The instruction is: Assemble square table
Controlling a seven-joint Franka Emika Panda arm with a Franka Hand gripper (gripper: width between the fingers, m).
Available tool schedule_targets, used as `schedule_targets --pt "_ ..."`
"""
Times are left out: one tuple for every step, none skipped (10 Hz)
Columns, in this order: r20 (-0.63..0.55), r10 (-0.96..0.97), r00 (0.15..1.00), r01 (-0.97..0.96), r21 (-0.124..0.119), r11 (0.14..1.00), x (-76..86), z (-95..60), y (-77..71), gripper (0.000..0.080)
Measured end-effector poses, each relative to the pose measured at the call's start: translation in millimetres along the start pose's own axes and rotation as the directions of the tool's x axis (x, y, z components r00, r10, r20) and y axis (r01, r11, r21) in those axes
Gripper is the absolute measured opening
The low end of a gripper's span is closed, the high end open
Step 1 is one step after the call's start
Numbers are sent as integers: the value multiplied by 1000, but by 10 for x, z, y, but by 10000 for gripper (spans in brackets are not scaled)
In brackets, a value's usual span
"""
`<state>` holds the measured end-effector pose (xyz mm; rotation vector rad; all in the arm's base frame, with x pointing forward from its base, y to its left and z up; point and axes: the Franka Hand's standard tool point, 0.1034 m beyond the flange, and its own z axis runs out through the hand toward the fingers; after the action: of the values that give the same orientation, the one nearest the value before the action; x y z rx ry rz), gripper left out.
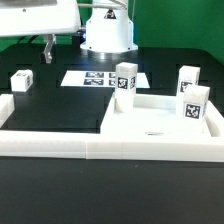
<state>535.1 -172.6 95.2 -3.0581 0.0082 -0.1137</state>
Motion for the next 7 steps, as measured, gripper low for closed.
schedule_targets --pt "32 37 999 -37 0 999 -214 110 168 648" --pt "64 62 996 -62 -8 998 -410 203 311 648" --pt "104 107 989 -106 -14 994 -609 294 361 649" --pt "218 151 964 -153 -9 988 -768 336 294 649" --pt "381 181 907 -204 21 979 -894 324 214 649" --pt "424 175 889 -210 35 977 -852 303 204 649" --pt "483 163 860 -220 63 974 -853 222 162 648"
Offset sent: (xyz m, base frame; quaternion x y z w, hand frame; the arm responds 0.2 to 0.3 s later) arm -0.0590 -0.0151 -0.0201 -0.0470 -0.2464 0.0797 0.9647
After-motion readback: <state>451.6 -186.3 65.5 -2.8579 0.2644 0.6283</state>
